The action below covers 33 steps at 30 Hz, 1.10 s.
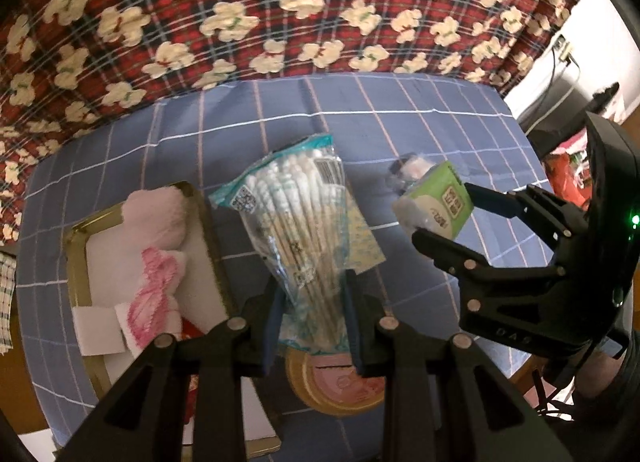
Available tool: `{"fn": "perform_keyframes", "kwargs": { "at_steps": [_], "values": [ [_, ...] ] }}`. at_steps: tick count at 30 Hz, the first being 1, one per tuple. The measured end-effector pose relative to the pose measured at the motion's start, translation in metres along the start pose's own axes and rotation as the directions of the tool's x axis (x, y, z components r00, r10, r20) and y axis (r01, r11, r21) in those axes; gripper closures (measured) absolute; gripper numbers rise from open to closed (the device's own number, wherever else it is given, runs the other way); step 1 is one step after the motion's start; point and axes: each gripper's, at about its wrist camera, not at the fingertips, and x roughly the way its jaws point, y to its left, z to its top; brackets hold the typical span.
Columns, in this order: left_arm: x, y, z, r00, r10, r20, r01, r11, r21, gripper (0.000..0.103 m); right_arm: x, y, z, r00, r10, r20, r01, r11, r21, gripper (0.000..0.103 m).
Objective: Organize soft objects
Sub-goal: 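Carry the swab bag with the left tool while the right tool carries the tissue pack over the gold tray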
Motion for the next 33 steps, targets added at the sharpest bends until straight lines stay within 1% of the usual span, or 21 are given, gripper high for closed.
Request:
{"fn": "perform_keyframes", "kwargs": {
  "at_steps": [12,17,21,28,33],
  "values": [
    [-0.012,0.039,-0.013,0.999,0.041,0.016,-0.04,0.994,-0.097,0.077,0.015,0.037,0.02,0.998,0.066,-0.007,-0.067,0.994,-0.086,0.033],
    [-0.023,0.061,-0.021,0.998,0.064,0.03,-0.058,0.986,-0.153,0.077,0.021,0.057,0.029,0.995,0.101,-0.012,-0.102,0.987,-0.126,0.033],
    [-0.031,0.082,-0.032,0.996,0.083,0.031,-0.075,0.974,-0.212,0.077,0.025,0.075,0.036,0.991,0.133,-0.018,-0.134,0.977,-0.164,0.033],
    [-0.041,0.111,-0.06,0.993,0.119,0.016,-0.109,0.948,-0.299,0.077,0.033,0.117,0.039,0.979,0.198,-0.049,-0.204,0.944,-0.261,0.033],
    [-0.046,0.129,-0.079,0.99,0.14,-0.001,-0.131,0.924,-0.359,0.077,0.039,0.155,0.032,0.961,0.258,-0.097,-0.275,0.893,-0.355,0.033]
  ]
}}
